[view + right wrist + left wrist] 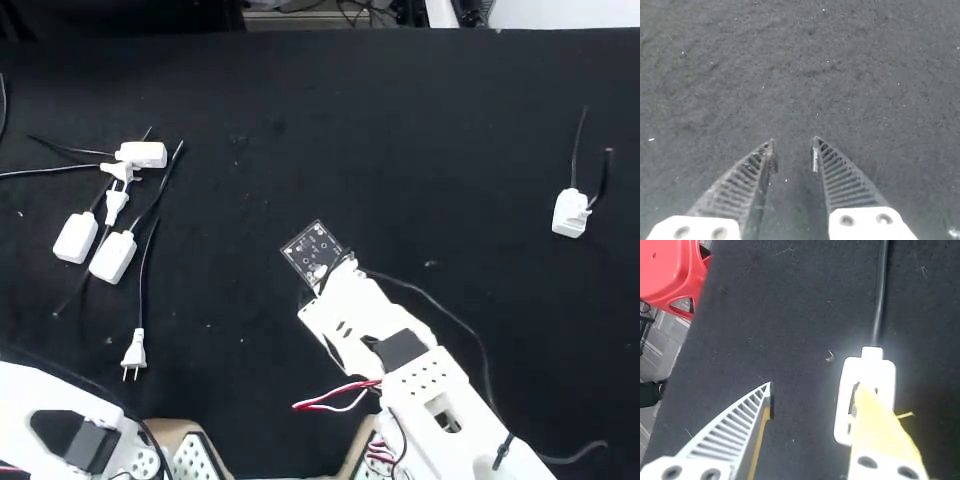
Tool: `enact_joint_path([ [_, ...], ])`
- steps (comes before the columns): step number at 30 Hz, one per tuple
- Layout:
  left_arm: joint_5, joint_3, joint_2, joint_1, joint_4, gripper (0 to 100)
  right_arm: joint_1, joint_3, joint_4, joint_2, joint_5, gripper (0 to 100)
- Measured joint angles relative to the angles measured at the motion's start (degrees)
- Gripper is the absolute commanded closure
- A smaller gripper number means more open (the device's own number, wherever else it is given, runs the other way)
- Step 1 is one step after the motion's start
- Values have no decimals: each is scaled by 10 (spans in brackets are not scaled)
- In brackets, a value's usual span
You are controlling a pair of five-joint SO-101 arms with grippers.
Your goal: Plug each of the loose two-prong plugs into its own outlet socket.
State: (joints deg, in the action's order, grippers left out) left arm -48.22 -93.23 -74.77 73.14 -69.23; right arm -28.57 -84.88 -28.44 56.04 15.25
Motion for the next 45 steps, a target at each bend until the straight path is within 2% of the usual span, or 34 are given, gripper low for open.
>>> enact_joint_path([
  [4, 32, 1, 15, 8, 46, 747, 0, 0, 0, 0, 0, 896],
  [9, 13, 1, 18, 26, 105, 747, 0, 0, 0, 0, 0, 896],
  [15, -10, 1, -51, 29, 118, 747, 0, 0, 0, 0, 0, 896],
  [19, 14, 1, -76, 30, 112, 747, 0, 0, 0, 0, 0, 896],
  [22, 41, -3, -75, 25, 64, 747, 0, 0, 0, 0, 0, 896],
  [26, 84, -5, -38, 8, -47, 747, 0, 0, 0, 0, 0, 896],
  [30, 125, -4, 6, -35, -175, 747, 0, 0, 0, 0, 0, 896],
  [33, 159, -4, 41, -63, -234, 747, 0, 0, 0, 0, 0, 896],
  [39, 214, -4, 103, -81, -305, 730, 0, 0, 0, 0, 0, 896],
  [42, 272, -4, 110, -87, -309, 686, 0, 0, 0, 0, 0, 896],
  [45, 347, 8, 110, -99, -311, 690, 0, 0, 0, 0, 0, 896],
])
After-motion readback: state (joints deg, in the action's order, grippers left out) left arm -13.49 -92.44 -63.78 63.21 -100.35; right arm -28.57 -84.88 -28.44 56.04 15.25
